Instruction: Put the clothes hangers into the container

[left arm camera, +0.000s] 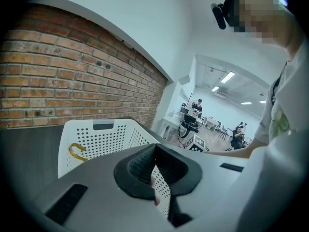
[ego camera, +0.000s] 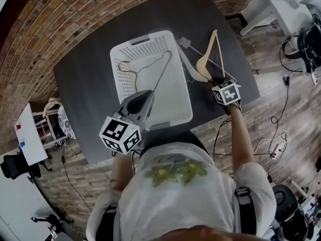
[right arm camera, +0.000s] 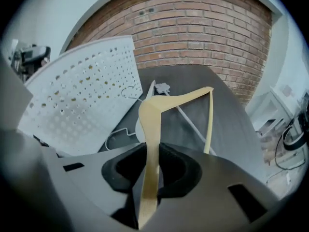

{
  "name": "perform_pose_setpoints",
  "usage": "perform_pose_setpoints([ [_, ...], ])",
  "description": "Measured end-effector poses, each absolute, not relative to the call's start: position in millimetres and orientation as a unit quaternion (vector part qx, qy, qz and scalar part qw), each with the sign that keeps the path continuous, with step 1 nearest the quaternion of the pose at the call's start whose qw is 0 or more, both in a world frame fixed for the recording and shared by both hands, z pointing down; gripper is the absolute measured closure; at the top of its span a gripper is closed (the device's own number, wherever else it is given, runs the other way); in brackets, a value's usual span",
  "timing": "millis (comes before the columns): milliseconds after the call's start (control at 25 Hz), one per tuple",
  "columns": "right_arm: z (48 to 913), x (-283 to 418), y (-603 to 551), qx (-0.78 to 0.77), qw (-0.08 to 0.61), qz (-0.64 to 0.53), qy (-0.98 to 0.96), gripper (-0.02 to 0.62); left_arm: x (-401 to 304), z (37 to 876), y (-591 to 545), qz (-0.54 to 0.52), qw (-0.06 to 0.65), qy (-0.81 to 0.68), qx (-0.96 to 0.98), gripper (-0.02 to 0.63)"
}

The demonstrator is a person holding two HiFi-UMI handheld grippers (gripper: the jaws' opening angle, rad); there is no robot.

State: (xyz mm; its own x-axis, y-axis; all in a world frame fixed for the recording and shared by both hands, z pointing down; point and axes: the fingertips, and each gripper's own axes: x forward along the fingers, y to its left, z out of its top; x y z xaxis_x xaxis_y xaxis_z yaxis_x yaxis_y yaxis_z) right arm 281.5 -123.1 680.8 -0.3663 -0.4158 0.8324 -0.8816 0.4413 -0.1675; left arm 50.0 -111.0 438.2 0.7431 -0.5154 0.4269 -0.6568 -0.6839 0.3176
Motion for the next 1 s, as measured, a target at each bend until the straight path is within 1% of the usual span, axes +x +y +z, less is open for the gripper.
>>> perform_pose_setpoints([
  [160, 652.0, 273.4, -122.1, 0.438, 0.297, 0.352, -0.772, 0.497, 44.9, 435.4, -110.9, 0.149, 0.228, -0.322, 0.907, 0.577],
  [440, 608.3, 265.1, -120.8, 0.467, 0.217, 0.380, -0.768, 0.497, 40.3, 427.0, -107.1, 0.143, 0.222, -0.309, 0.913, 0.577],
  [840, 551.2, 256.2, -114.6, 0.492, 0.138, 0.390, -0.766, 0.496, 29.1, 421.2, -89.1, 0.144, 0.211, -0.301, 0.918, 0.577],
  [1000, 510.0, 247.1, -112.6, 0.491, 0.080, 0.414, -0.762, 0.495, 20.4, 415.1, -85.4, 0.139, 0.207, -0.304, 0.919, 0.577],
])
